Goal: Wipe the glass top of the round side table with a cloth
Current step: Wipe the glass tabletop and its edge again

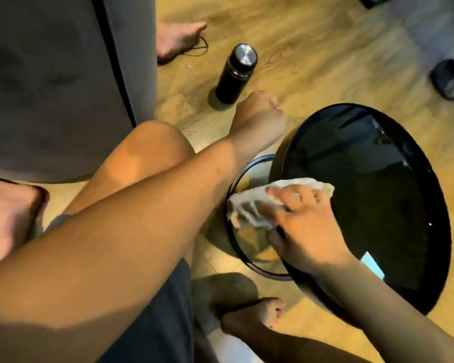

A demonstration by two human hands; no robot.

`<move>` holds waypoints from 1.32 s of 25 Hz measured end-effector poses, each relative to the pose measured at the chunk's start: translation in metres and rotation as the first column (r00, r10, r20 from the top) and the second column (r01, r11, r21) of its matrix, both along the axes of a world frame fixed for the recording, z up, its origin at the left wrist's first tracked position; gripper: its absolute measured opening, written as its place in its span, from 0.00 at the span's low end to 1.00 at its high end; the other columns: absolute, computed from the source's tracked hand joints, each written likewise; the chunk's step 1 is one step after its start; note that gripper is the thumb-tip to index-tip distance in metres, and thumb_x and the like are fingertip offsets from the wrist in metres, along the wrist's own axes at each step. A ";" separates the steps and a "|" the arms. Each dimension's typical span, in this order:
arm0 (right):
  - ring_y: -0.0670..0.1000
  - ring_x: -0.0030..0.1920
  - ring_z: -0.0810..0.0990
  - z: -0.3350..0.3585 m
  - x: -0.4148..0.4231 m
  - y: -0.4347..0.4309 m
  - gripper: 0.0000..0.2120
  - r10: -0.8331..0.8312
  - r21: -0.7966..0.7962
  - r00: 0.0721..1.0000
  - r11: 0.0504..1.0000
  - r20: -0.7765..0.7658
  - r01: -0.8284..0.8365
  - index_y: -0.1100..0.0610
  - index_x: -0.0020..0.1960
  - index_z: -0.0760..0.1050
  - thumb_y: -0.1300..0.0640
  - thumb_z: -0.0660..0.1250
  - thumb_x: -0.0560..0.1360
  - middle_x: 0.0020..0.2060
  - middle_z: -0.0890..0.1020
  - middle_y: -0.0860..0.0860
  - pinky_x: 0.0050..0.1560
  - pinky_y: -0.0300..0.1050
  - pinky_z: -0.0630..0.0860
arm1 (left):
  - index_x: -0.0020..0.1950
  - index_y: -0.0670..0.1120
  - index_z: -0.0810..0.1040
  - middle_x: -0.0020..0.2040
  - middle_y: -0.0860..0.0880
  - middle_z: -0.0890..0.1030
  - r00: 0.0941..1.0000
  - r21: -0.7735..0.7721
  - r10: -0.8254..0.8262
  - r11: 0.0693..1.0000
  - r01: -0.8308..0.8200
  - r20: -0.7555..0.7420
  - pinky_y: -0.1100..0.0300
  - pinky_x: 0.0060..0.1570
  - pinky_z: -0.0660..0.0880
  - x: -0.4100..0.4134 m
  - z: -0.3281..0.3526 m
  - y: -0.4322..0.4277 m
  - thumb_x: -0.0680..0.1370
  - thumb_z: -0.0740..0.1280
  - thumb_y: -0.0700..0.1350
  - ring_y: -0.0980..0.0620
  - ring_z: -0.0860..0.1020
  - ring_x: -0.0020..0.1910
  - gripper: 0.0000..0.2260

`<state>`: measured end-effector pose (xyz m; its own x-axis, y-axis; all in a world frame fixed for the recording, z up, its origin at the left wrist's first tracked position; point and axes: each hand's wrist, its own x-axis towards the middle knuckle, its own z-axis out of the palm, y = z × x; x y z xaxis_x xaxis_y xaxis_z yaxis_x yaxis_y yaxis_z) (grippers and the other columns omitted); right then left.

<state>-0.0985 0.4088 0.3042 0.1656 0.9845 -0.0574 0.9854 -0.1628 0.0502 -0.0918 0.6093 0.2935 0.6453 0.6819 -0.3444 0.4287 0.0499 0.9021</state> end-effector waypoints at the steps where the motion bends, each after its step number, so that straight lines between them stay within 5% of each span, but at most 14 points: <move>1: 0.65 0.63 0.71 -0.018 0.000 -0.002 0.17 0.144 -0.234 0.989 0.963 0.028 -0.134 0.50 0.55 0.80 0.45 0.61 0.72 0.61 0.78 0.55 0.59 0.63 0.65 | 0.46 0.46 0.78 0.44 0.48 0.78 0.998 -0.033 0.054 0.998 -0.053 0.023 0.55 0.42 0.73 -0.002 0.007 0.006 0.74 0.61 0.38 0.49 0.75 0.42 0.07; 3: 0.62 0.65 0.68 -0.039 0.031 0.004 0.12 0.391 -0.510 0.915 0.809 0.096 -0.292 0.47 0.51 0.83 0.46 0.67 0.70 0.58 0.79 0.52 0.60 0.66 0.60 | 0.48 0.43 0.80 0.47 0.47 0.81 0.998 -0.026 0.050 0.998 -0.049 0.033 0.56 0.45 0.74 -0.005 0.009 0.011 0.74 0.61 0.38 0.48 0.77 0.46 0.09; 5: 0.62 0.59 0.72 -0.041 0.067 0.041 0.09 0.314 -0.401 0.934 0.888 0.172 -0.225 0.50 0.46 0.83 0.50 0.68 0.70 0.53 0.80 0.53 0.54 0.64 0.65 | 0.54 0.44 0.79 0.54 0.47 0.80 0.997 0.069 -0.069 0.995 0.072 -0.046 0.57 0.50 0.75 -0.008 0.008 0.005 0.74 0.61 0.39 0.47 0.78 0.52 0.12; 8: 0.61 0.62 0.70 -0.023 0.155 0.101 0.14 -0.167 -0.224 0.929 0.942 0.330 0.249 0.47 0.53 0.81 0.47 0.59 0.76 0.61 0.77 0.52 0.58 0.63 0.66 | 0.61 0.45 0.75 0.58 0.46 0.78 0.948 0.231 -0.254 0.927 0.295 -0.191 0.52 0.50 0.75 -0.007 0.013 -0.001 0.76 0.60 0.40 0.44 0.77 0.54 0.14; 10: 0.59 0.64 0.71 -0.020 0.181 0.114 0.19 -0.340 -0.211 0.918 0.900 0.205 0.380 0.45 0.56 0.80 0.42 0.54 0.76 0.62 0.77 0.52 0.64 0.58 0.66 | 0.64 0.45 0.74 0.59 0.45 0.77 0.883 0.289 -0.347 0.851 0.438 -0.317 0.52 0.47 0.73 -0.003 0.011 -0.004 0.77 0.60 0.39 0.42 0.77 0.55 0.15; 12: 0.58 0.58 0.77 -0.022 0.160 0.106 0.21 -0.243 -0.175 0.970 0.955 0.001 0.239 0.49 0.50 0.83 0.42 0.54 0.74 0.51 0.82 0.53 0.61 0.53 0.71 | 0.61 0.45 0.75 0.54 0.44 0.77 0.815 0.316 -0.396 0.779 0.542 -0.423 0.53 0.42 0.69 -0.001 0.006 -0.006 0.78 0.60 0.40 0.41 0.78 0.54 0.13; 15: 0.51 0.46 0.72 -0.028 0.084 0.060 0.13 0.242 -0.158 0.954 0.950 -0.176 -0.270 0.51 0.39 0.82 0.49 0.60 0.73 0.34 0.81 0.48 0.53 0.49 0.68 | 0.61 0.46 0.71 0.56 0.46 0.75 0.834 0.477 -0.401 0.687 0.548 -0.380 0.54 0.41 0.63 -0.004 0.001 -0.009 0.77 0.61 0.41 0.43 0.76 0.54 0.12; 17: 0.51 0.46 0.71 -0.031 0.088 0.053 0.11 0.339 -0.151 0.917 0.916 -0.210 -0.373 0.52 0.41 0.81 0.50 0.62 0.74 0.36 0.81 0.48 0.53 0.48 0.67 | 0.63 0.47 0.69 0.60 0.47 0.73 0.873 0.565 -0.401 0.667 0.486 -0.278 0.55 0.41 0.62 -0.002 -0.001 -0.016 0.77 0.61 0.43 0.45 0.73 0.57 0.15; 20: 0.59 0.48 0.78 -0.046 0.164 0.085 0.17 0.120 -0.055 0.986 0.990 -0.113 -0.126 0.56 0.46 0.80 0.46 0.58 0.75 0.42 0.81 0.54 0.53 0.52 0.72 | 0.68 0.45 0.66 0.68 0.46 0.68 0.881 0.558 -0.430 0.689 0.462 -0.199 0.56 0.45 0.69 0.004 -0.008 -0.033 0.76 0.54 0.40 0.45 0.71 0.62 0.20; 22: 0.60 0.49 0.80 -0.051 0.224 0.102 0.22 -0.091 -0.038 0.995 0.995 -0.025 0.090 0.53 0.50 0.78 0.41 0.52 0.76 0.44 0.81 0.54 0.50 0.50 0.73 | 0.72 0.44 0.61 0.75 0.43 0.60 0.816 0.510 -0.520 0.645 0.569 -0.252 0.54 0.61 0.71 0.013 -0.015 -0.045 0.76 0.50 0.37 0.44 0.65 0.72 0.23; 24: 0.59 0.51 0.80 -0.059 0.273 0.100 0.23 -0.297 -0.041 0.955 0.954 -0.019 0.296 0.49 0.51 0.76 0.37 0.49 0.75 0.46 0.82 0.55 0.49 0.50 0.73 | 0.76 0.44 0.53 0.79 0.42 0.48 0.712 0.500 -0.612 0.522 0.691 -0.344 0.53 0.75 0.52 0.024 -0.024 -0.055 0.80 0.51 0.38 0.44 0.47 0.79 0.23; 26: 0.60 0.52 0.79 -0.065 0.311 0.085 0.22 -0.417 0.006 0.906 0.908 -0.066 0.418 0.49 0.52 0.75 0.37 0.50 0.76 0.49 0.82 0.55 0.51 0.51 0.74 | 0.78 0.47 0.46 0.79 0.44 0.40 0.592 0.524 -0.699 0.355 0.774 -0.401 0.49 0.76 0.39 0.034 -0.029 -0.070 0.83 0.55 0.49 0.45 0.36 0.78 0.27; 30: 0.63 0.55 0.77 -0.064 0.367 0.041 0.18 -0.566 0.014 0.824 0.824 -0.005 0.566 0.50 0.58 0.72 0.40 0.51 0.81 0.55 0.79 0.60 0.53 0.53 0.72 | 0.77 0.57 0.36 0.77 0.49 0.29 0.284 0.360 -0.756 0.068 0.930 -0.590 0.41 0.73 0.33 0.039 -0.031 -0.100 0.74 0.65 0.65 0.40 0.25 0.73 0.45; 33: 0.64 0.58 0.75 -0.058 0.406 -0.014 0.20 -0.722 -0.031 0.690 0.689 0.048 0.724 0.52 0.60 0.70 0.39 0.51 0.81 0.58 0.77 0.63 0.55 0.53 0.71 | 0.76 0.58 0.33 0.75 0.50 0.25 0.204 0.301 -0.688 -0.022 0.953 -0.697 0.40 0.66 0.25 0.049 -0.029 -0.116 0.71 0.68 0.67 0.37 0.23 0.70 0.50</move>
<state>0.3079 0.3944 0.2462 0.8275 0.5558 -0.0803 0.5615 -0.8211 0.1028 -0.0429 0.4933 0.2649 0.8585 -0.2087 -0.4685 -0.0654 -0.9506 0.3036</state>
